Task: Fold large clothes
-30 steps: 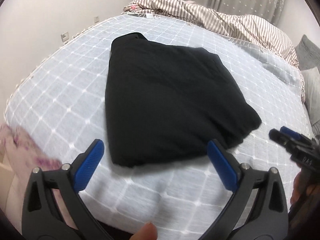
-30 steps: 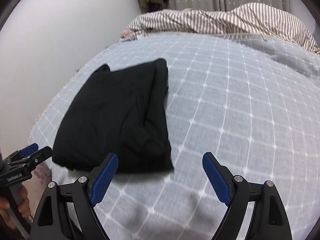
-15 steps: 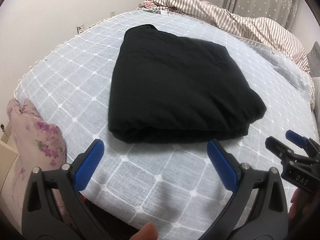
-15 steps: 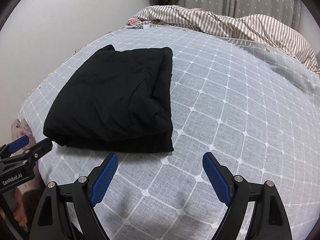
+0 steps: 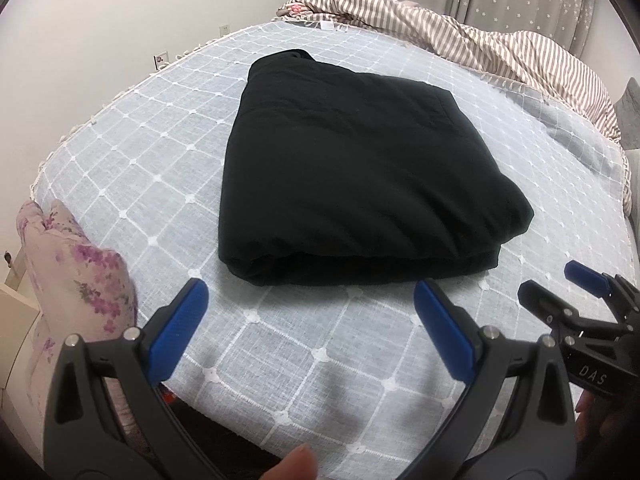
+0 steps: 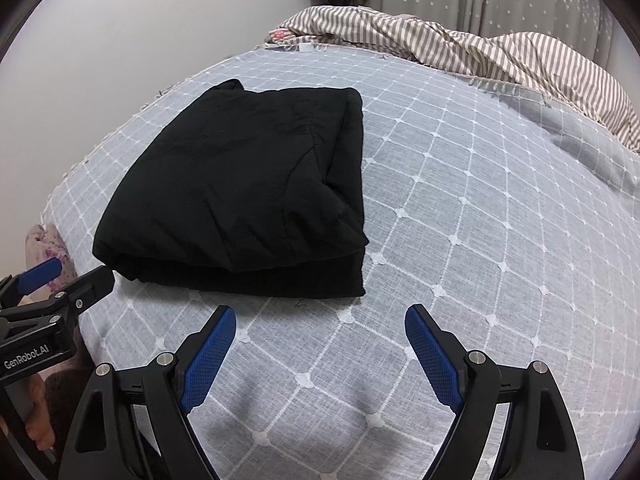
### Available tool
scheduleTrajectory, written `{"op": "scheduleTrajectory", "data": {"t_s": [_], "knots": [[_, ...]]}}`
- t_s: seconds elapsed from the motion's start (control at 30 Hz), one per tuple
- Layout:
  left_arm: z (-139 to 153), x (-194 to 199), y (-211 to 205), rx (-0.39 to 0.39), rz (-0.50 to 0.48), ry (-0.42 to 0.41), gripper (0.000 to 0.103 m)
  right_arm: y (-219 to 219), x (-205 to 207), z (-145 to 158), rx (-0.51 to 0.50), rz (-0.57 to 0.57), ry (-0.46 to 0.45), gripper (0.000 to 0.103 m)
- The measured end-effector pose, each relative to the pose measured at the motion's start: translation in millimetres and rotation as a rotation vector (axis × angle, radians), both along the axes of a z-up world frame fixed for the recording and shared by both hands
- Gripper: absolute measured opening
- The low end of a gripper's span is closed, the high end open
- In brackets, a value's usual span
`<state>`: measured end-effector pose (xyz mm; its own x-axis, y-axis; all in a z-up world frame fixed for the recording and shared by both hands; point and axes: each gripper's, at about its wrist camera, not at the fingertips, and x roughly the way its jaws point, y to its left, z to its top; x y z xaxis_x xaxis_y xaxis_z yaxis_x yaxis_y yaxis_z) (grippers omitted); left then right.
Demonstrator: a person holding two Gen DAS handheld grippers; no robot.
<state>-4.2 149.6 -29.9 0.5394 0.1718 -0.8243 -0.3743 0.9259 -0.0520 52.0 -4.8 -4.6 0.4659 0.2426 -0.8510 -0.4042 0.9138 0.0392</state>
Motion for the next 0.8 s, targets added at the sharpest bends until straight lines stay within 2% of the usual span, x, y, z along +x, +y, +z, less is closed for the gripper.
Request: {"op": "scheduleTrajectory", "data": {"t_s": [0.8], "knots": [[-0.4, -0.6, 0.7, 0.004, -0.01, 0.011, 0.102, 6.1, -1.3, 0.0, 0.004, 0.017, -0.001, 0.088]]}}
